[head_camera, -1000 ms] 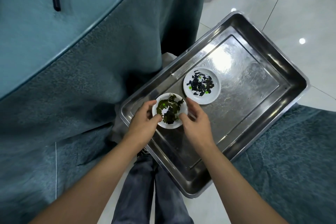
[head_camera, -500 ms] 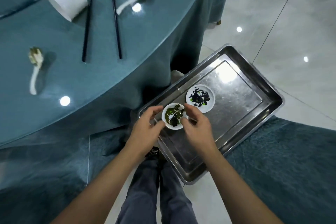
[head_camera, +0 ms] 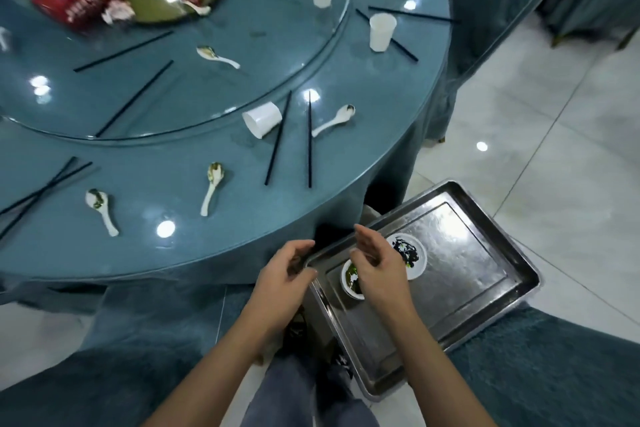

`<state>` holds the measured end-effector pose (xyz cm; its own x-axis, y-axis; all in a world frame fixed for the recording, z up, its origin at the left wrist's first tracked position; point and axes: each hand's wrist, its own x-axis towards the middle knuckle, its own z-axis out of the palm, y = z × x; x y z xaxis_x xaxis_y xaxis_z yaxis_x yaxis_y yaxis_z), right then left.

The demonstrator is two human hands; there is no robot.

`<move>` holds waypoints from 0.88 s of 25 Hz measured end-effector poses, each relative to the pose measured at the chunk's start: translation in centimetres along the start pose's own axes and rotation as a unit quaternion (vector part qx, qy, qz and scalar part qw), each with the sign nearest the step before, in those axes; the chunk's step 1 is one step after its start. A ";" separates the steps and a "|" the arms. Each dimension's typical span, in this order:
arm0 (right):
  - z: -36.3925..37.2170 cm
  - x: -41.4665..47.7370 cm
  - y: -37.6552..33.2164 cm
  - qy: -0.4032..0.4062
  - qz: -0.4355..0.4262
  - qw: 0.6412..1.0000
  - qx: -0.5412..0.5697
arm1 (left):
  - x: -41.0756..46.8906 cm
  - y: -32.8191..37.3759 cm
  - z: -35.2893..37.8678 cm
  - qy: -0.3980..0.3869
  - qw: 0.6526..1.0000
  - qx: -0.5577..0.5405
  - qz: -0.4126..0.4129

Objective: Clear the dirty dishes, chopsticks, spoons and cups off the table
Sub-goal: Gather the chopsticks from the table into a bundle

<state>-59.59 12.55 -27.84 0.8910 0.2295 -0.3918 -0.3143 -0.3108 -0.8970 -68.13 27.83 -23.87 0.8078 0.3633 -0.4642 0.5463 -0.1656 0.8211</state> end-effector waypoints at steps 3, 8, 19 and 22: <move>1.5 0.0 -2.6 -0.015 -0.019 1.000 -0.008 | -0.6 0.4 -2.2 0.015 1.000 -0.005 0.007; 4.4 1.3 -5.2 -0.026 -0.026 0.999 -0.020 | 0.8 1.0 -5.1 0.036 0.999 -0.020 0.021; 9.9 9.0 -8.9 -0.006 0.010 0.996 -0.087 | 10.2 1.6 -10.3 0.061 0.993 0.089 0.035; 10.4 11.1 -9.7 0.009 0.018 0.993 -0.120 | 12.5 1.9 -10.5 0.055 0.988 0.134 0.047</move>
<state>-50.09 27.72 -25.62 0.8871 0.1992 -0.4164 -0.2598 -0.5301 -0.8072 -59.35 41.66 -24.66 0.8364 0.4306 -0.3391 0.5215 -0.4349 0.7341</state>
